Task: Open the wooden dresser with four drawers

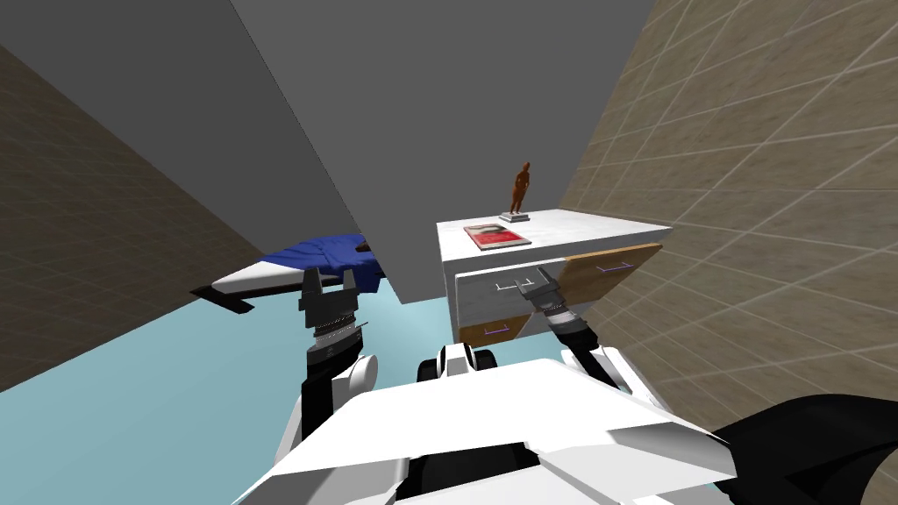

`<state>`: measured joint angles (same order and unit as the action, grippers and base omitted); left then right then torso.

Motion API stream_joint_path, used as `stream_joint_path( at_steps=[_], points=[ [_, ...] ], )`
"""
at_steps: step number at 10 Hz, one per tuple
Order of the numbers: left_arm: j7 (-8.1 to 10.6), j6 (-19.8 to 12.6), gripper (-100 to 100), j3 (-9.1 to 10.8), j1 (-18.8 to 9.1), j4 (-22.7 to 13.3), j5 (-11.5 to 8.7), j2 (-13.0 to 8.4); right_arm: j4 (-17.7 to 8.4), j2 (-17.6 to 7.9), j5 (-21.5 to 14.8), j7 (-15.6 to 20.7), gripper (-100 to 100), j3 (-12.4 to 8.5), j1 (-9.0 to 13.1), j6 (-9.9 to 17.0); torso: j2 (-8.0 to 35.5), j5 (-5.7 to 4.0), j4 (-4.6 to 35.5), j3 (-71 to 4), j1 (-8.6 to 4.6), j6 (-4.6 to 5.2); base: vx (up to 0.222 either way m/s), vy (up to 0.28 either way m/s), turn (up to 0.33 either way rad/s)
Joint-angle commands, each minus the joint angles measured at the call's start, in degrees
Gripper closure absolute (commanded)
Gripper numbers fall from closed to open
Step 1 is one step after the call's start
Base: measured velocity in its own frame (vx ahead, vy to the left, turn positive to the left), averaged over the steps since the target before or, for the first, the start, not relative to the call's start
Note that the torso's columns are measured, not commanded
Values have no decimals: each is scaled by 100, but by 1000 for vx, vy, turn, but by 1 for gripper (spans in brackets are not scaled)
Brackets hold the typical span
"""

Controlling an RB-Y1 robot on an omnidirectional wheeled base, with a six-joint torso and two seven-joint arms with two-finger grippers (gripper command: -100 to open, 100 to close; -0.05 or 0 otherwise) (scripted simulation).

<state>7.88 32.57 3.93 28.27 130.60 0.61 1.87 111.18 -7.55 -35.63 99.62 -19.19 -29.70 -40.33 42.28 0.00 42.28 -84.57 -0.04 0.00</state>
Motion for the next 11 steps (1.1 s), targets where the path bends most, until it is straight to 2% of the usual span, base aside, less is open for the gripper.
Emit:
stream_joint_path(
  at_steps=[1, 2, 5, 7, 11],
  points=[
    [0, 0, 0, 0, 0, 0, 0, 0, -138, 2, -160, 435, -100, -178, -42, -61, -7, -7, -7, -1, 0, -5, -5, 83, 39],
    [0, 0, 0, 0, 0, 0, 0, 0, -138, 2, -160, 451, -100, -178, -42, -61, -12, -14, -18, -3, 9, -13, -9, 67, -3],
    [0, 0, 0, 0, 0, 0, 0, 0, -337, 23, -363, 985, -100, -443, -111, -154, -47, -36, -50, -16, 24, -32, -4, 99, 34],
    [0, 0, 0, 0, 0, 0, 0, 0, -400, 52, -426, 1199, -100, -525, -133, -183, -54, -34, -47, -20, 23, -39, 2, 73, 10],
    [0, 0, 0, 0, 0, 0, 0, 0, -606, 312, -627, 1766, -100, -790, -201, -274, -52, -38, -49, -16, 39, -43, -10, 97, 38]
  ],
)
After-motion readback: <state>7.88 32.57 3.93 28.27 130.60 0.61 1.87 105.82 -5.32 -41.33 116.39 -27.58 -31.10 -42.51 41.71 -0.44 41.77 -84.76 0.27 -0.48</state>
